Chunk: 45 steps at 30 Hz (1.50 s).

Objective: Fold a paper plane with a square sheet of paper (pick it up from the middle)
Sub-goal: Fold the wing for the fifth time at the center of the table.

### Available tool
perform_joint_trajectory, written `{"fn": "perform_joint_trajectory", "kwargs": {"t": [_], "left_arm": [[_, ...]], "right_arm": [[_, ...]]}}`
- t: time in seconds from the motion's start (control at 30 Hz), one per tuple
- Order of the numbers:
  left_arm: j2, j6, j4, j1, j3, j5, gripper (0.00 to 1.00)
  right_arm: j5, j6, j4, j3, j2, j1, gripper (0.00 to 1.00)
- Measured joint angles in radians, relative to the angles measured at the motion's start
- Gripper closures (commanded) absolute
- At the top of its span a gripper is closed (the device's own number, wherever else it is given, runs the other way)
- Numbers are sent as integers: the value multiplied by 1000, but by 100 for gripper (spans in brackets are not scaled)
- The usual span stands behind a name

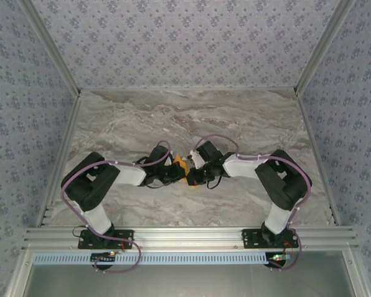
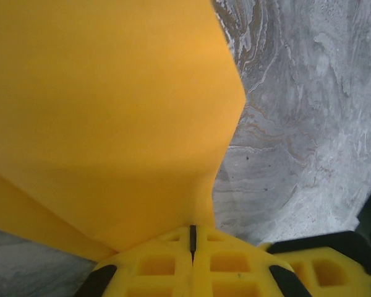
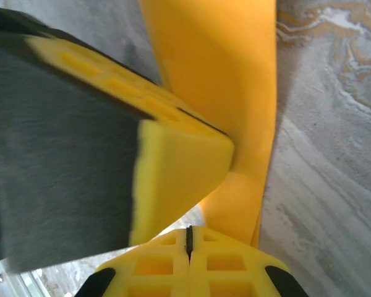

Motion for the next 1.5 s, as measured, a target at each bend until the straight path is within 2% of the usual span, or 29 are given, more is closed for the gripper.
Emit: {"fn": "perform_joint_trajectory", "kwargs": {"t": [0.17,0.5,0.63,0.83,0.97,1.33,1.5], "left_arm": [[0,0,-16,0,6,-2,100],[6,1,-16,1,6,11,100],[6,2,-15,1,6,15,100],[7,12,-6,3,6,22,100],[7,19,-4,5,6,29,100],[5,49,-8,9,6,34,100],[-3,72,-21,10,6,33,98]], "right_arm": [[-14,2,26,-18,6,-10,100],[-54,2,178,-200,-95,-38,100],[-53,1,137,-229,-138,-40,100],[-3,9,-36,-234,-238,-35,100],[50,62,-29,-210,-285,-11,100],[97,172,124,-84,-75,12,100],[100,183,131,-80,-45,12,100]]}}
